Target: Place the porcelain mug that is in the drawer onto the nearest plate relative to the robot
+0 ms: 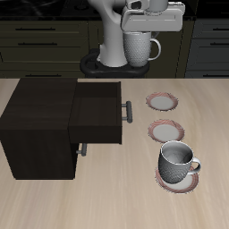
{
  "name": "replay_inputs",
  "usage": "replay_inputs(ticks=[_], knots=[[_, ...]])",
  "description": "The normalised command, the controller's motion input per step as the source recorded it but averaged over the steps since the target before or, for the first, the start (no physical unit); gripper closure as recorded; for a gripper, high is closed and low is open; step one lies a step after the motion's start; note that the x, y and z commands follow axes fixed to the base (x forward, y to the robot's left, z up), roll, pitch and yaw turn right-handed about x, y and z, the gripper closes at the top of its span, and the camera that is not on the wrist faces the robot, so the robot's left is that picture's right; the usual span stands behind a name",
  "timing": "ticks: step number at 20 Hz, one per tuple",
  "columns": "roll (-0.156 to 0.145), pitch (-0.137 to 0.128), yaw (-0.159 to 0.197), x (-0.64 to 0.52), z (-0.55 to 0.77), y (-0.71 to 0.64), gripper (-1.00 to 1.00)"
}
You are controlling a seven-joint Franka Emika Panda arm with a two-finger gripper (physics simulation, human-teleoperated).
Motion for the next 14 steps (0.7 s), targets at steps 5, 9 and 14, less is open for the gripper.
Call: replay_inputs(ticks=[5,9,14], knots=[[-0.004,0.034,-0.02,-0.12,-0.3,0.22,1.0],[0.049,0.06,-0.032,-0.21,-0.38,0.35,1.0],[-0.001,0.02,-0.016,-0.17,-0.29,0.13,1.0]])
